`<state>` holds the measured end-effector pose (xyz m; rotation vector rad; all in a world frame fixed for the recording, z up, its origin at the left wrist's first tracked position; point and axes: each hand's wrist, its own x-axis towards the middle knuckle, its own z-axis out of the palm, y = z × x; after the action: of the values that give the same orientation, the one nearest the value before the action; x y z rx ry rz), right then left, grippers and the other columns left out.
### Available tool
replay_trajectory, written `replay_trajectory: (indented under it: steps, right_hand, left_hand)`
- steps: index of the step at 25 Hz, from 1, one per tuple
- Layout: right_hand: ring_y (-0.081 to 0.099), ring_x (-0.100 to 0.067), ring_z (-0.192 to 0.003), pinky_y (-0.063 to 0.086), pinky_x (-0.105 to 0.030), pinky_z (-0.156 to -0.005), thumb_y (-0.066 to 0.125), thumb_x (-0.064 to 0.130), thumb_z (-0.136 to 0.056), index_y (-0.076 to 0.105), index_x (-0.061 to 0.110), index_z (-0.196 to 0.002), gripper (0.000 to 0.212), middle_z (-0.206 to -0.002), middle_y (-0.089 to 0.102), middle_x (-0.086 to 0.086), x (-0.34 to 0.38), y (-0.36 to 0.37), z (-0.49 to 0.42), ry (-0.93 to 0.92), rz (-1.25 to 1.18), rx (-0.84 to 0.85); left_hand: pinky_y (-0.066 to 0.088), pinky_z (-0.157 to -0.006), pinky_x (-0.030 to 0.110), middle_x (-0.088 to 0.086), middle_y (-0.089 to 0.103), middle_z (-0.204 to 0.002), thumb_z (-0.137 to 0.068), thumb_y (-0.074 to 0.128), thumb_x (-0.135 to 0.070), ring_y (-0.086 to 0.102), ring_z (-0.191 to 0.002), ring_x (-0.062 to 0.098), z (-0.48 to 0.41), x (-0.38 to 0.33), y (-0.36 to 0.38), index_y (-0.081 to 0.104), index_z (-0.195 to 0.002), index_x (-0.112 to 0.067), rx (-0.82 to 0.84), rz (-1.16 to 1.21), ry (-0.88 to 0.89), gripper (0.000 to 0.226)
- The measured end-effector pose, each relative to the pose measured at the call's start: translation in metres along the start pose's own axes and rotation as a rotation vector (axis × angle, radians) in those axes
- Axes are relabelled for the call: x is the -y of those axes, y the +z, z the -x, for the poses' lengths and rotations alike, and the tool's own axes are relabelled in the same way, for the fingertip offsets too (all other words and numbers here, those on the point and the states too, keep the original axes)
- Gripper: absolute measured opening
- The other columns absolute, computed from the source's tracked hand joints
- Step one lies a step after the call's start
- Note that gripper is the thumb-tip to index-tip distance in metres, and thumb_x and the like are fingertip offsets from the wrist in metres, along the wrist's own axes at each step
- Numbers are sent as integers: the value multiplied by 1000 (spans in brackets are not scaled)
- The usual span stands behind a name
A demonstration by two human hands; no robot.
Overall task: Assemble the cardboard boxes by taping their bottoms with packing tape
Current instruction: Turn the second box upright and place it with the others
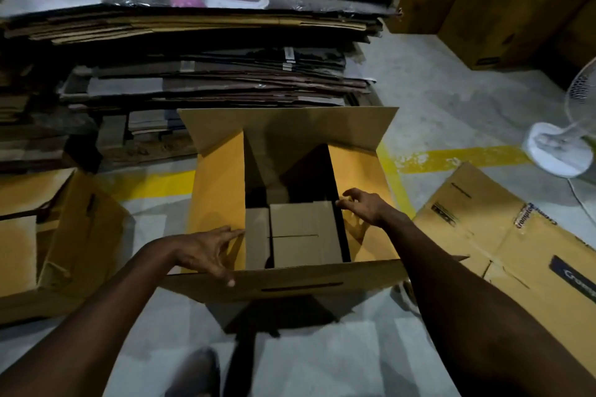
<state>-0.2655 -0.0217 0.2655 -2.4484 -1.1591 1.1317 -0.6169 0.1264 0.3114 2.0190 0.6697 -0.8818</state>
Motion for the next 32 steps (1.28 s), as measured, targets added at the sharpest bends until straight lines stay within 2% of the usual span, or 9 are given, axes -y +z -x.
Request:
replay_trajectory:
  steps: [3, 6, 9, 13, 18, 23, 26, 28, 32]
  right_hand:
    - [48, -33, -129, 42, -46, -101, 43, 65, -93, 38, 27, -147, 66, -147, 48, -10, 2, -14, 4, -98, 136, -202]
    - [40, -31, -136, 34, -54, -107, 43, 61, -95, 39, 28, -146, 60, -151, 44, -7, 7, -30, 18, -154, 250, -355]
    - [54, -31, -121, 44, -45, -96, 45, 59, -95, 46, 26, -139, 55, -138, 56, -10, 7, -29, 35, -185, 268, -345]
    - [62, -28, -104, 50, -40, -86, 42, 65, -93, 50, 27, -134, 57, -124, 65, -10, -2, -10, 49, -170, 284, -221]
    - [54, -30, -119, 44, -43, -94, 35, 74, -85, 52, 28, -135, 70, -130, 62, -11, 3, -10, 65, -298, 401, -348]
    - [63, -21, -105, 47, -33, -84, 37, 65, -84, 66, 21, -120, 64, -114, 72, 2, 4, -15, 77, -404, 365, -487]
    - [66, -17, -89, 40, -27, -67, 35, 67, -84, 70, 23, -110, 62, -97, 75, 7, 5, -9, 82, -453, 456, -552]
    - [67, -17, -77, 33, -25, -63, 30, 69, -83, 72, 22, -99, 65, -85, 74, 6, 6, -7, 84, -469, 492, -601]
    - [52, -23, -43, 28, -22, -47, 29, 57, -93, 61, 17, -62, 60, -49, 50, 0, 7, 2, 85, -436, 597, -764]
  left_hand:
    - [37, -102, 34, -1, 25, -155, -21, 62, -92, 31, -137, 25, -4, 1, -10, 18, -150, -40, -189, 74, -44, 145]
    - [40, -101, 42, -4, 37, -148, -54, 75, -71, 38, -132, 26, -8, -5, -17, 29, -143, -48, -386, -49, -88, 103]
    - [41, -103, 41, -8, 45, -145, -63, 68, -62, 45, -128, 19, -17, -5, -10, 44, -131, -51, -281, -23, -27, 73]
    - [35, -108, 43, 0, 49, -143, -64, 53, -64, 46, -125, 21, -22, -3, -6, 54, -132, -36, 13, 52, -137, 74]
    - [34, -101, 52, -7, 29, -155, -59, 68, -60, 35, -134, 30, -17, -12, -7, 19, -146, -49, -548, -237, -153, 101]
    - [43, -96, 46, -10, 46, -145, -63, 76, -57, 50, -120, 23, -23, -5, -10, 28, -143, -49, -519, -200, -116, 93]
    - [48, -89, 38, -13, 59, -131, -70, 77, -54, 57, -106, 15, -22, -5, -7, 45, -136, -45, -498, -128, -83, 74]
    - [48, -77, 32, -9, 67, -116, -72, 73, -58, 59, -94, 14, -22, -8, -4, 61, -123, -36, -600, -195, -98, 57]
    - [43, -71, 29, -1, 68, -110, -74, 66, -65, 60, -99, 20, -26, -6, 4, 61, -125, -26, -724, -264, -147, 64]
